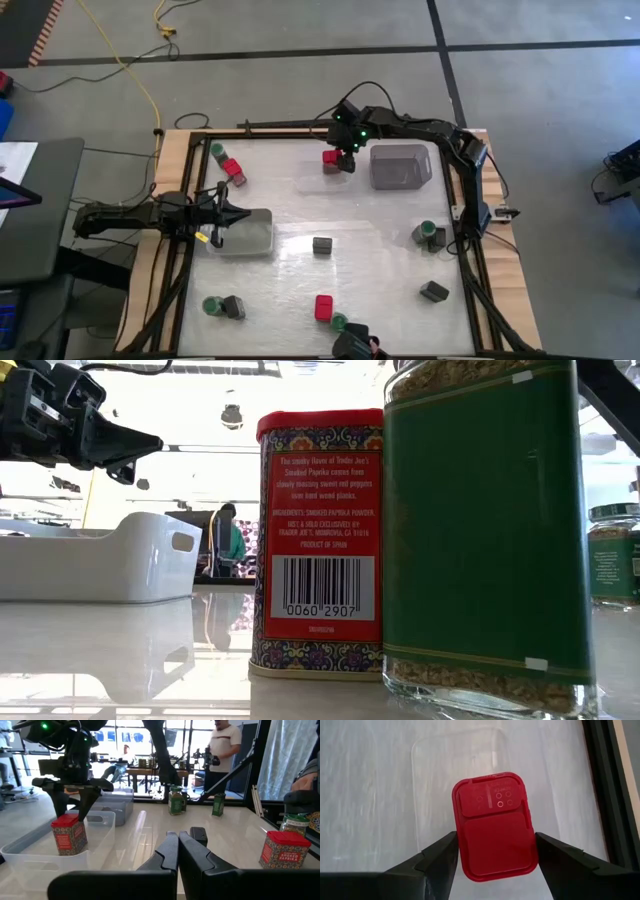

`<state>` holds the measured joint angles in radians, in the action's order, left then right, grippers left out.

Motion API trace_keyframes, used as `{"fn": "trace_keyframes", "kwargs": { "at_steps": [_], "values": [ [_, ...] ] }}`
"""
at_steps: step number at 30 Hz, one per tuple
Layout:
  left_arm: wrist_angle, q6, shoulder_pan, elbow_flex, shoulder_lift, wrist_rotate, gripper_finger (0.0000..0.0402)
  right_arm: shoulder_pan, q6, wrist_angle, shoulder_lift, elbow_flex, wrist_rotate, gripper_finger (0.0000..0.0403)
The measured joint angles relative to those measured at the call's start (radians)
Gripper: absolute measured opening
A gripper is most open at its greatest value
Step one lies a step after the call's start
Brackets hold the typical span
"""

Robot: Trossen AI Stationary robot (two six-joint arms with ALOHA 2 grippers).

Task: Sort spices by type
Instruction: Put the red seasoning can into the transparent bin, then put the black seasoning can into the gray bin

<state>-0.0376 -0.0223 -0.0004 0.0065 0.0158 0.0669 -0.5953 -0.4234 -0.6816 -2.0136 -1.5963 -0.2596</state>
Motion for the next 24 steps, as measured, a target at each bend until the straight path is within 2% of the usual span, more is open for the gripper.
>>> {"fn": "trace_keyframes", "kwargs": {
  "at_steps": [11,24],
  "values": [
    [0.0,0.0,0.0,0.0,0.0,0.0,0.0,-0.003,0.008,-0.019,0.0,-0.006,0.0,0.0286],
    [0.0,0.0,0.0,0.0,0.0,0.0,0.0,-0.003,0.006,-0.163,0.0,-0.164,0.0,0.0286]
  ]
}}
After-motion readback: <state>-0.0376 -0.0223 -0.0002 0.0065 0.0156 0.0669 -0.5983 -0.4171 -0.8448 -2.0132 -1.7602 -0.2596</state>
